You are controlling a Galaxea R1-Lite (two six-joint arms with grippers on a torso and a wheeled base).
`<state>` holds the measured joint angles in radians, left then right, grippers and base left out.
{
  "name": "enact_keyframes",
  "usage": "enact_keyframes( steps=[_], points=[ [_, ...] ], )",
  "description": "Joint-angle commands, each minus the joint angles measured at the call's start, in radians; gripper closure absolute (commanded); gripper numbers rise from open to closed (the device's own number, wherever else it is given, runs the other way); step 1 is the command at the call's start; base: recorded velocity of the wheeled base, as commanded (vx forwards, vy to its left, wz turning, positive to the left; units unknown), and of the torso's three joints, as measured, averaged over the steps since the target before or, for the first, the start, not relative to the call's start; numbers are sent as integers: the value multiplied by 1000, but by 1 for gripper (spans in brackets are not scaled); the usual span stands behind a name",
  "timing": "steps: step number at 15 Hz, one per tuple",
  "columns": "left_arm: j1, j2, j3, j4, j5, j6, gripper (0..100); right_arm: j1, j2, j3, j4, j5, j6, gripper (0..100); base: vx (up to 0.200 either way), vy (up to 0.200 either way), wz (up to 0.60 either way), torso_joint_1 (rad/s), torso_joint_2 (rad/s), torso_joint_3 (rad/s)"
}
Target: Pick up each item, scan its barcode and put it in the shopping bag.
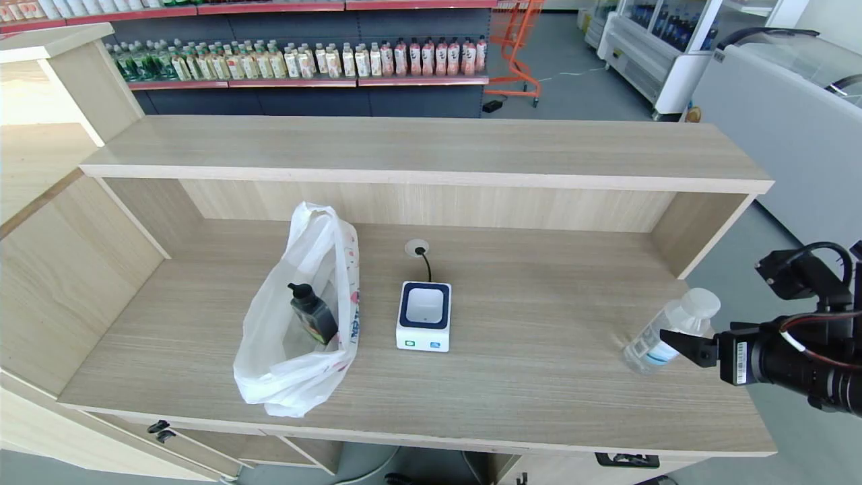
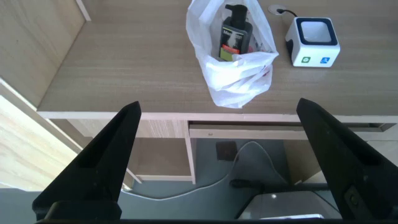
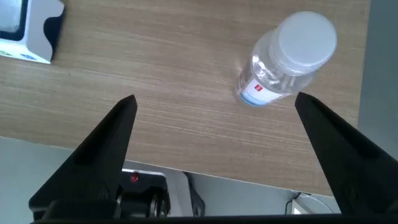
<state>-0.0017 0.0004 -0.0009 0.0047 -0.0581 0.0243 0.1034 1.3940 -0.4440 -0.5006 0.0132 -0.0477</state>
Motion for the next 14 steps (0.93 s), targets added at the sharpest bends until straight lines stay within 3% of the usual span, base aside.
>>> enact_keyframes(
  steps=[1, 10, 14],
  points=[
    [0, 0, 1, 0, 0, 0, 0, 1, -1, 30, 1, -4, -6, 0, 0, 0, 0, 0, 0, 0],
    [0, 0, -1, 0, 0, 0, 0, -5, 33, 122, -3, -289, -69, 0, 0, 0, 0, 0, 0, 0],
    [0, 0, -1, 0, 0, 0, 0, 7, 103, 120, -107, -288, -57, 0, 0, 0, 0, 0, 0, 0]
  ],
)
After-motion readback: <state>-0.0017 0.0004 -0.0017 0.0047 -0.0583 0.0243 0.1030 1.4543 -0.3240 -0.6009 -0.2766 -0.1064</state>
